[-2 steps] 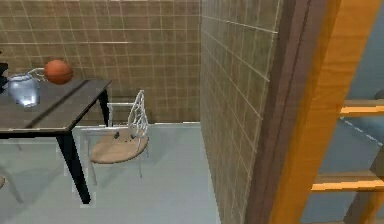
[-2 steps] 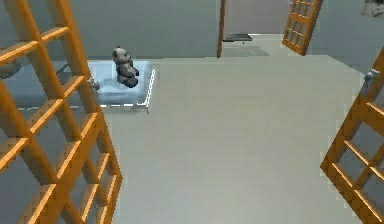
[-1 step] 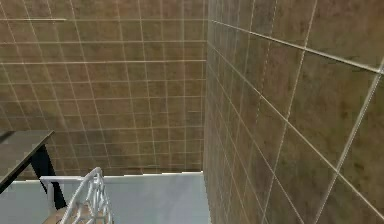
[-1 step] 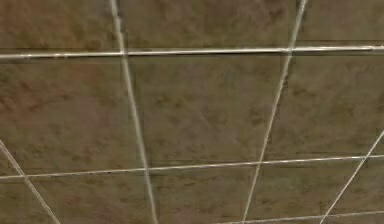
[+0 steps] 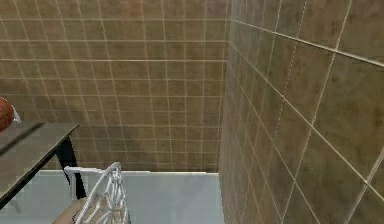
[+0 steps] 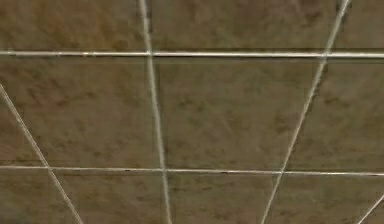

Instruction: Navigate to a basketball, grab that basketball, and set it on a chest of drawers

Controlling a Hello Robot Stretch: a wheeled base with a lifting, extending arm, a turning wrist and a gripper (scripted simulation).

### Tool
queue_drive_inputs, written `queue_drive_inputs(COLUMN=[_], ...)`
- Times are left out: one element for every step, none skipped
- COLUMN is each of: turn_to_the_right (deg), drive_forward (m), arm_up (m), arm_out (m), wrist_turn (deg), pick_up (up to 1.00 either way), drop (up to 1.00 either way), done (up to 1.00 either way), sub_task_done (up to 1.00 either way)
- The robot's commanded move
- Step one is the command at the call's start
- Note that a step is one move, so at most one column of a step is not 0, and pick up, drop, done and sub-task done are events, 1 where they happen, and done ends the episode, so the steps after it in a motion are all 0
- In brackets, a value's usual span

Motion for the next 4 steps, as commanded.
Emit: queue_drive_inputs(turn_to_the_right=[0.0,-9.0,0.0,-45.0], drive_forward=[0.30,0.00,0.75,0.00], arm_up=[0.00,0.00,0.00,0.00], arm_out=[0.00,0.00,0.00,0.00], wrist_turn=[0.0,0.0,0.0,0.0], pick_up=[0.00,0.00,0.00,0.00], drop=[0.00,0.00,0.00,0.00], done=[0.00,0.00,0.00,0.00], sub_task_done=[0.00,0.00,0.00,0.00])
